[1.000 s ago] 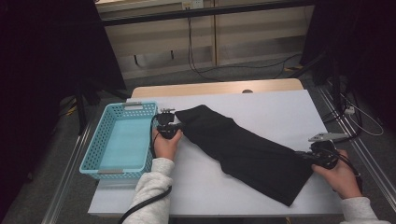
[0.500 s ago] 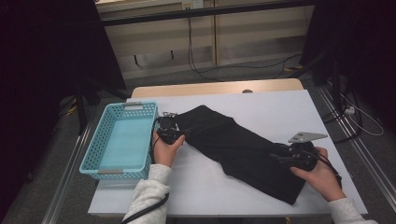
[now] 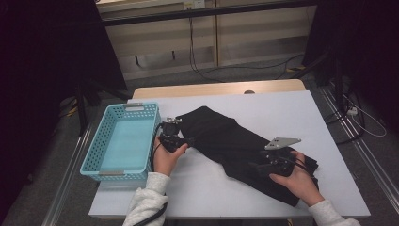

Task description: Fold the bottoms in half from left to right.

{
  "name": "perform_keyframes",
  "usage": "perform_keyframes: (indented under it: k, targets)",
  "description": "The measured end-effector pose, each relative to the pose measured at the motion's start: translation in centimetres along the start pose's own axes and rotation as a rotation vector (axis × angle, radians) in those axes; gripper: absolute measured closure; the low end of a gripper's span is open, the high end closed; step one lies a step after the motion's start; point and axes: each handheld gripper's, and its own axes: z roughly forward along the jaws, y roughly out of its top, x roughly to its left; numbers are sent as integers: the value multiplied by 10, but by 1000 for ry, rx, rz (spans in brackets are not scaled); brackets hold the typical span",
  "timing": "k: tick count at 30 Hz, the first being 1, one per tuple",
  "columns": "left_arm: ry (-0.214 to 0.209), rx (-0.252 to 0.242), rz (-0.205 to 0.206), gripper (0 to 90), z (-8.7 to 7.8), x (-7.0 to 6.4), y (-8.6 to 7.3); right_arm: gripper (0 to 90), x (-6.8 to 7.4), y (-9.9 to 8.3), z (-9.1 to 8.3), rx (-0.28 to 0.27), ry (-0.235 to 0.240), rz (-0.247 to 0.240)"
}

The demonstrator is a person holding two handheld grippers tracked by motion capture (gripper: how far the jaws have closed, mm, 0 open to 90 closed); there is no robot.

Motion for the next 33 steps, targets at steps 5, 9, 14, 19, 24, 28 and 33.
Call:
perform_keyframes:
  k: [5, 9, 14, 19, 24, 28, 33]
  targets:
    - [0, -16, 0, 148, -1, -4, -1, 378, 13, 1, 5, -10, 19, -41]
    - [-1, -11, 10, 147, -1, -5, -2, 480, 22, 1, 8, -5, 53, -72]
    - [4, -6, 11, 148, 1, -5, -4, 565, 30, 1, 8, -3, 65, -94]
    - [0, -8, 8, 146, 1, -6, -4, 638, 38, 2, 8, -10, 83, -110]
    - [4, 0, 14, 146, 1, -6, -5, 678, 48, 0, 9, -3, 132, -135]
    - [0, 0, 15, 145, 1, -7, -5, 671, 55, 0, 12, 5, 149, -155]
    - [5, -2, 12, 145, 2, -7, -5, 636, 61, -3, 19, 25, 148, -191]
